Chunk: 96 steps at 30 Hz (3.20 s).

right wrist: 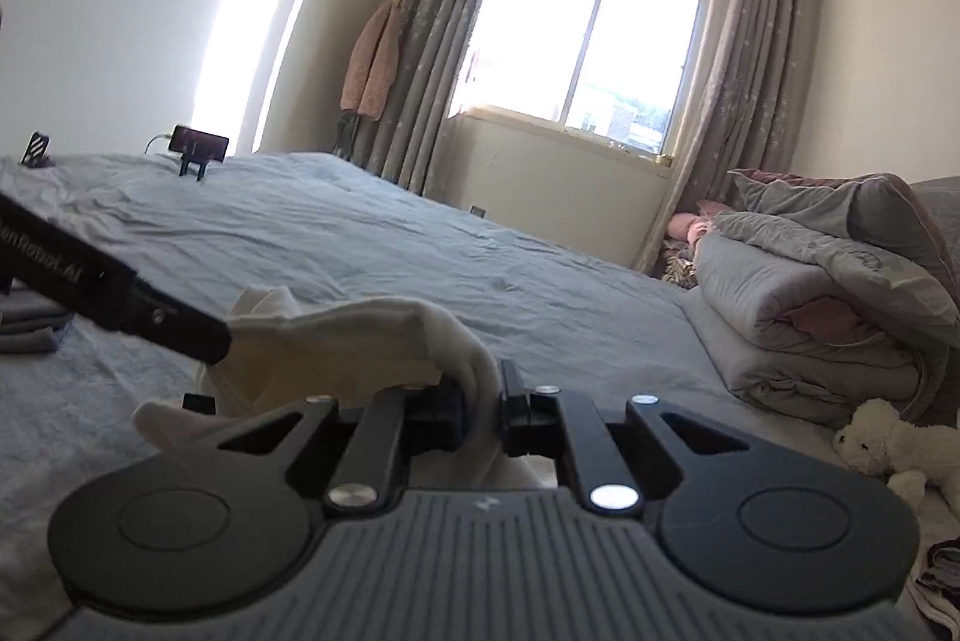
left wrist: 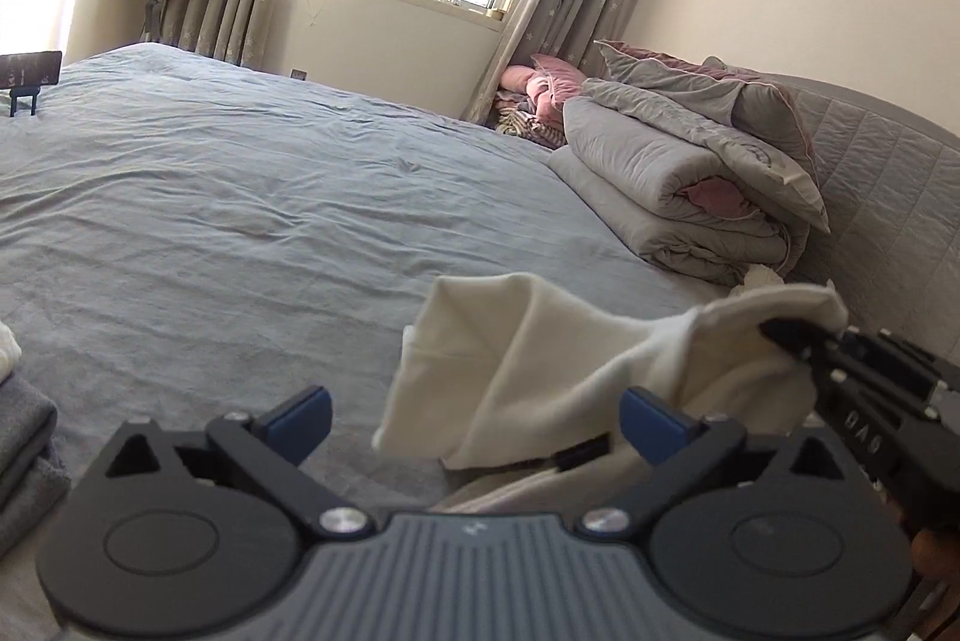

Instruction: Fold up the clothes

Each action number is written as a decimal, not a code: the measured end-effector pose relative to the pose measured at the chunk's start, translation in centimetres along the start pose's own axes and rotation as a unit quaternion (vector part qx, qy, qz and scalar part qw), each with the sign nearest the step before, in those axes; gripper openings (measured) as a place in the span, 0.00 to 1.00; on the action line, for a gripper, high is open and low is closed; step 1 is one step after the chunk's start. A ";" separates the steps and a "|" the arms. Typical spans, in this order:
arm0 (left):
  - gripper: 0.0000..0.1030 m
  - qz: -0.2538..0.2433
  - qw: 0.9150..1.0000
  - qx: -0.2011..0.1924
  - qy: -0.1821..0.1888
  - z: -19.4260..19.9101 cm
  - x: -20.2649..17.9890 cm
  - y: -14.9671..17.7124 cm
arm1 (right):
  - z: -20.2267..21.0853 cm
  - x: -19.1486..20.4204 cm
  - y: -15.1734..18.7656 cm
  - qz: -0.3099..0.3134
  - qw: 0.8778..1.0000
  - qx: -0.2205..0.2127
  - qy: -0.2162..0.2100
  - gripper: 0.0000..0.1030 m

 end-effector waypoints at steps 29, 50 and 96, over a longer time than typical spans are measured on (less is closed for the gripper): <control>0.99 -0.199 0.976 0.087 -0.008 -4.7 -7.1 6.6 | -2.0 -0.6 13.5 0.255 0.928 0.264 -0.060 0.81; 0.99 -0.231 0.972 0.010 0.039 -2.1 -10.0 5.9 | 8.9 -4.3 -3.4 -0.176 0.921 -0.129 -0.322 0.13; 0.05 -0.115 0.980 -0.160 -0.037 7.7 -1.7 -4.1 | 1.3 12.9 6.0 -0.175 0.909 0.176 -0.336 0.69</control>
Point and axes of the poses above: each gripper's, at about its wrist camera, not at the fingertips, and z roughly against the way its jaws point, x to its left, y to its underside, the point moved 7 cm from there along -z, roughly the way its jaws point, and after that the axes turned 5 degrees about x, right-handed, at the moved point
